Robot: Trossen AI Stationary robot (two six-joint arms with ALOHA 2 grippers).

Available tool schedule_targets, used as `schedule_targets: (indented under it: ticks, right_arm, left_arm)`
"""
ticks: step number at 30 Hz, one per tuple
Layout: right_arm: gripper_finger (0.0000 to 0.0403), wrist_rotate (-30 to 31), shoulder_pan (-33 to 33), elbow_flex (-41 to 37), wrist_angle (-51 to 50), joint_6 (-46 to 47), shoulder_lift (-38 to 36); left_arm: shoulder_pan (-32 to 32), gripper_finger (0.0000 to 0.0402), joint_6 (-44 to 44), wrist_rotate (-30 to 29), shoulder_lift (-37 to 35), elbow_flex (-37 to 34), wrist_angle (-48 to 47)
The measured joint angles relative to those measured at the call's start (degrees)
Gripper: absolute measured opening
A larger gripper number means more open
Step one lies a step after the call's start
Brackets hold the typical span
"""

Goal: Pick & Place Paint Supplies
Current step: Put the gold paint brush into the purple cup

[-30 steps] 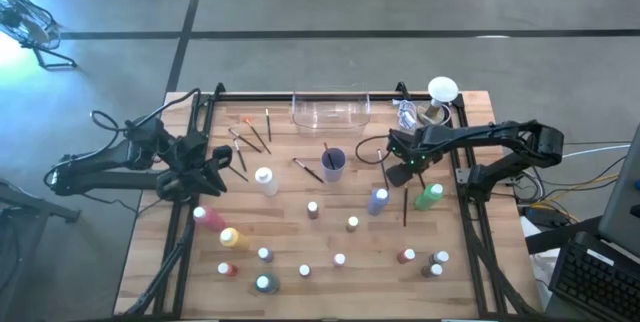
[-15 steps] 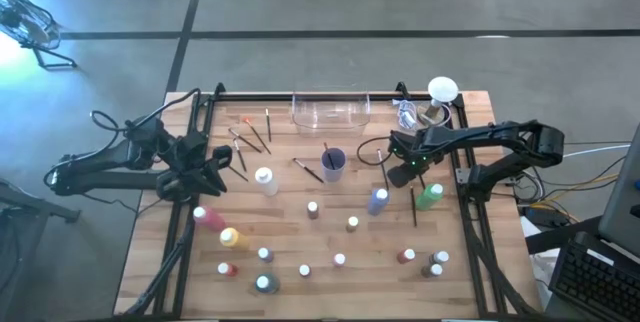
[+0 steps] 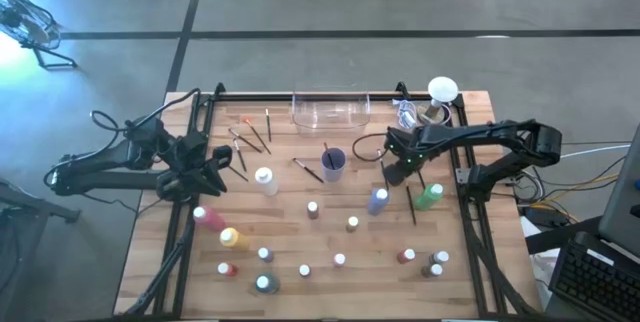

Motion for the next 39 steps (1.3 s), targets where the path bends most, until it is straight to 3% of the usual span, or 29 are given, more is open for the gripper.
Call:
schedule_targets:
  ticks: [7,14,25,39]
  right_arm:
    - [0.0009,0.41,-0.03,4.24,-0.07,-3.90,-0.11]
    - [0.0009,5.78,-0.35,9.76,-0.31,-8.36,-0.11]
    - [0.0008,13.55,-0.55,25.34,-0.68,-19.08,-0.13]
    - [0.0008,12.17,2.67,43.16,3.61,-32.74,-0.22]
  left_arm:
    - [-0.01,0.0081,-0.02,0.02,0.00,-0.01,0.00]
    - [0.00,0.0081,-0.01,0.00,-0.01,-0.02,0.00]
    - [-0.02,0.0081,0.00,0.00,-0.02,0.00,0.00]
    - [0.00,0.0081,-0.01,0.01,-0.01,0.00,0.01]
